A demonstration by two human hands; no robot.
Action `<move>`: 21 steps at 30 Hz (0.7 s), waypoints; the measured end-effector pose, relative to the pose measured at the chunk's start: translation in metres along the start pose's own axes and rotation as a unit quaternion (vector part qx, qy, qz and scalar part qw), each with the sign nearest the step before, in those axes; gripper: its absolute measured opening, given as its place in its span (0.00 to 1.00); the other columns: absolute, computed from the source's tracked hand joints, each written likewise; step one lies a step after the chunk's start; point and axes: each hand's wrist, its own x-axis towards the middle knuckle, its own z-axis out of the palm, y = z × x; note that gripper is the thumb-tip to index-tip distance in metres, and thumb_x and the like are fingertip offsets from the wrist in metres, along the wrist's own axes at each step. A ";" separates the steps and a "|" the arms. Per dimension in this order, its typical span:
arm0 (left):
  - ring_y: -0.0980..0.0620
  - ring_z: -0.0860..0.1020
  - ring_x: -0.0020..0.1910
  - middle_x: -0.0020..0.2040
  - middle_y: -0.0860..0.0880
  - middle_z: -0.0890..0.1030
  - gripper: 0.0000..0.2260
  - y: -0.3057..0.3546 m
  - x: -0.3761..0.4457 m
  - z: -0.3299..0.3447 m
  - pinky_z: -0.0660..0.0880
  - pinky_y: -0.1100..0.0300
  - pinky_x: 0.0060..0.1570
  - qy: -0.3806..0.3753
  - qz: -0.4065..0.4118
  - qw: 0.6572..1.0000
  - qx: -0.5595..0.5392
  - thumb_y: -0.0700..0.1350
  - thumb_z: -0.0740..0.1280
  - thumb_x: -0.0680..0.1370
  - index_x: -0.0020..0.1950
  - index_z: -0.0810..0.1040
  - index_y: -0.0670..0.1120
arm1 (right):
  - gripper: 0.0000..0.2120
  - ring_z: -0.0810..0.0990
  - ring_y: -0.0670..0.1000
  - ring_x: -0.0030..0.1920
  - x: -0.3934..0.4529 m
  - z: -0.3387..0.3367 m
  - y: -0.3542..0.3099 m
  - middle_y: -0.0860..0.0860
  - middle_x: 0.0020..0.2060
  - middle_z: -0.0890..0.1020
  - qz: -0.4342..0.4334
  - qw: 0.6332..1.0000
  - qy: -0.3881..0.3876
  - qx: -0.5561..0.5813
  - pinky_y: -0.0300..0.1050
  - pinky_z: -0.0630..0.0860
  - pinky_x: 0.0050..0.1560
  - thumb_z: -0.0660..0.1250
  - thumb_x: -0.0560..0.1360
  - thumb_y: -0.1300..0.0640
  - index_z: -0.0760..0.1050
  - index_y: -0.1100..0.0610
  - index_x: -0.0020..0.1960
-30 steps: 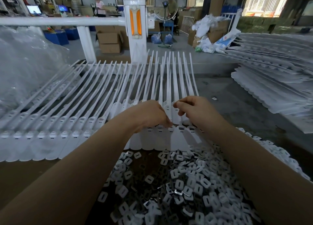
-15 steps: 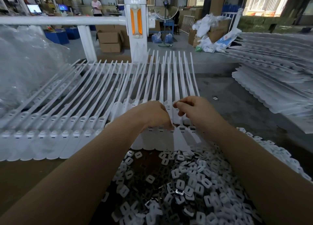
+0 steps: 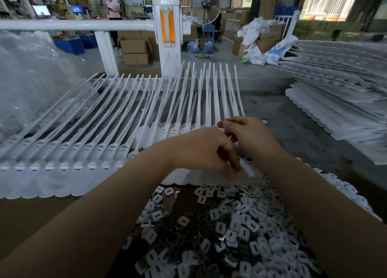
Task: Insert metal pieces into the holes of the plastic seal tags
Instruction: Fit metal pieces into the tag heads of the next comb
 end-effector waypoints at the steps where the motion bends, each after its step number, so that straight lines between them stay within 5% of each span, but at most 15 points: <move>1: 0.69 0.78 0.41 0.41 0.64 0.83 0.06 0.000 0.001 0.003 0.71 0.75 0.41 0.001 -0.003 1.000 0.010 0.48 0.76 0.71 0.48 0.86 0.53 | 0.07 0.77 0.48 0.41 0.000 0.000 0.000 0.48 0.38 0.80 0.000 1.000 0.000 -0.005 0.47 0.76 0.42 0.64 0.80 0.54 0.81 0.51 0.50; 11: 0.67 0.79 0.36 0.35 0.61 0.81 0.01 0.007 0.004 0.011 0.71 0.77 0.37 -0.042 -0.013 0.999 0.020 0.45 0.73 0.75 0.45 0.84 0.50 | 0.08 0.74 0.51 0.37 -0.002 0.001 0.001 0.49 0.37 0.81 -0.006 1.000 -0.001 -0.006 0.46 0.72 0.36 0.65 0.79 0.54 0.81 0.55 0.52; 18: 0.58 0.83 0.37 0.38 0.50 0.85 0.01 -0.023 -0.011 -0.023 0.76 0.69 0.37 0.102 -0.134 0.967 -0.189 0.41 0.73 0.74 0.44 0.83 0.46 | 0.06 0.71 0.48 0.34 -0.004 -0.001 0.000 0.45 0.33 0.80 -0.018 0.999 -0.007 -0.037 0.35 0.68 0.26 0.67 0.77 0.53 0.82 0.50 0.45; 21: 0.58 0.82 0.36 0.37 0.51 0.85 0.02 -0.034 -0.015 -0.029 0.76 0.66 0.37 0.138 -0.168 0.949 -0.228 0.40 0.73 0.74 0.46 0.83 0.44 | 0.05 0.72 0.48 0.34 -0.005 -0.001 -0.002 0.44 0.31 0.81 -0.019 0.999 -0.026 -0.032 0.36 0.69 0.30 0.69 0.75 0.53 0.83 0.52 0.42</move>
